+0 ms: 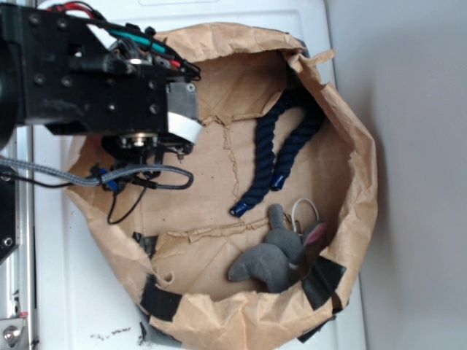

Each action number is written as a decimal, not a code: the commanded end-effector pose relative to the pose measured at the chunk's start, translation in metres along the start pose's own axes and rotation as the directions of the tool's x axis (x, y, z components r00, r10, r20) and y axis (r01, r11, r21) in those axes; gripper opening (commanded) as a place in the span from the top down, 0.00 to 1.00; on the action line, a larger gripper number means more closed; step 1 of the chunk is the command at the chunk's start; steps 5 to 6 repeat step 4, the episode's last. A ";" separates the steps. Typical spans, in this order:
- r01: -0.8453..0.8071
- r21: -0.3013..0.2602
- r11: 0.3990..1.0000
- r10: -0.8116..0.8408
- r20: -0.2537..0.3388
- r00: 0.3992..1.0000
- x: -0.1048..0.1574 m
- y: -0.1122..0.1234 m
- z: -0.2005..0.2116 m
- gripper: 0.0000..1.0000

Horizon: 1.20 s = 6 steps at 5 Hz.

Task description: Grab the blue ball.

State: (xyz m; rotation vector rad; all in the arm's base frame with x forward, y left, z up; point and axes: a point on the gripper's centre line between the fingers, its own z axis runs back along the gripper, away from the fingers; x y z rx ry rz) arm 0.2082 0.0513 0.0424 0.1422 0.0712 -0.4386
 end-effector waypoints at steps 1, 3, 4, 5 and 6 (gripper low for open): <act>-0.085 -0.059 0.995 0.092 0.118 0.989 0.021 0.020 0.066 1.00; -0.057 -0.236 0.970 0.120 0.264 0.957 -0.006 0.009 0.153 1.00; -0.067 -0.293 0.954 0.137 0.223 0.965 -0.010 0.010 0.168 1.00; -0.067 -0.293 0.954 0.137 0.223 0.965 -0.010 0.010 0.168 1.00; -0.067 -0.293 0.954 0.137 0.223 0.965 -0.010 0.010 0.168 1.00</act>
